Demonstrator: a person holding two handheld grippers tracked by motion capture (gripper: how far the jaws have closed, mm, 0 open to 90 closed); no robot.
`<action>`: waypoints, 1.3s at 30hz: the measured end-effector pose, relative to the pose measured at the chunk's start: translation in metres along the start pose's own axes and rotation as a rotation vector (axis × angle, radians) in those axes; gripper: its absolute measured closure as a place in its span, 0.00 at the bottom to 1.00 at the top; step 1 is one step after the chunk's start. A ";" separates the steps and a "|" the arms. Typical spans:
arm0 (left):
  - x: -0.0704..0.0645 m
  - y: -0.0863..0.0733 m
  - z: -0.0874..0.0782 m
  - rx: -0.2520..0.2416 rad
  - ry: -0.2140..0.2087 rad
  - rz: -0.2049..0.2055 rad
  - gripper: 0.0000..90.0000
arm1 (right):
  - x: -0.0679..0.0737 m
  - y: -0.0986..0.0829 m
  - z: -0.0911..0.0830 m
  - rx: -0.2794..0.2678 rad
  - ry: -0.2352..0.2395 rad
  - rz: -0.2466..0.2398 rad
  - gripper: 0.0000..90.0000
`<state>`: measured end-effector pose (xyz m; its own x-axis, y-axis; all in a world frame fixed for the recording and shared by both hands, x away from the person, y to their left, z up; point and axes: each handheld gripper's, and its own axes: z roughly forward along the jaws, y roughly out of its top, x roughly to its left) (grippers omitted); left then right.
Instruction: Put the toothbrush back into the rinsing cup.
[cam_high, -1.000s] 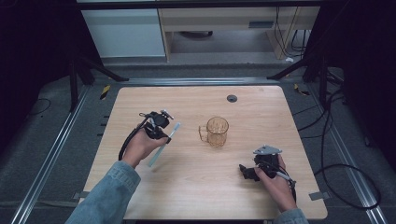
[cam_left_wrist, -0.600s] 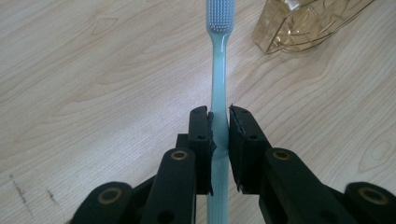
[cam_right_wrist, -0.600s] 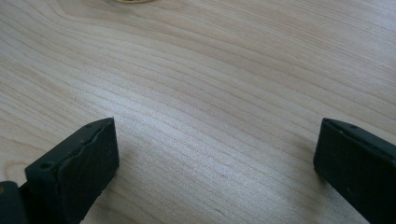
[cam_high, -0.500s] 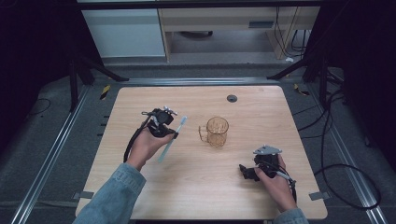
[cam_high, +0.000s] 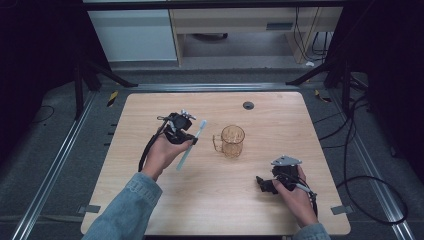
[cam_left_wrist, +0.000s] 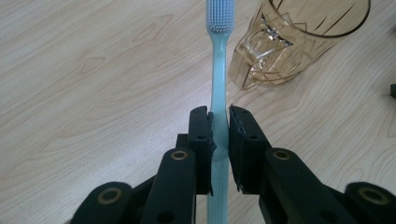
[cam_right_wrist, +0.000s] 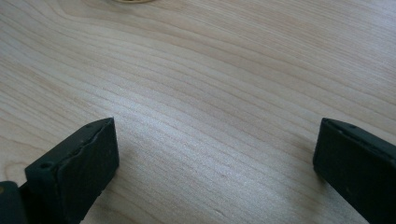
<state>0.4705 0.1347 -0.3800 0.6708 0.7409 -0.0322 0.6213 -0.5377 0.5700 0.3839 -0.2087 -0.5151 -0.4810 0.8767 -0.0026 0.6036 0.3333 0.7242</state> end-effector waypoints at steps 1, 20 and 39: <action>-0.001 0.001 0.000 -0.010 0.001 -0.001 0.88 | 0.000 0.000 0.000 -0.001 -0.001 -0.001 0.01; -0.012 0.013 -0.002 -0.159 0.057 -0.008 0.88 | 0.000 0.000 0.000 0.000 -0.001 -0.001 0.01; -0.023 0.028 -0.009 -0.337 0.103 -0.016 0.88 | -0.001 0.000 0.000 -0.001 0.008 -0.011 0.01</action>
<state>0.4689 0.1062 -0.3564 0.6065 0.7945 0.0299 0.4512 -0.3750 0.8098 0.3840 -0.2098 -0.5152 -0.4929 0.8701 -0.0047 0.5979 0.3426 0.7246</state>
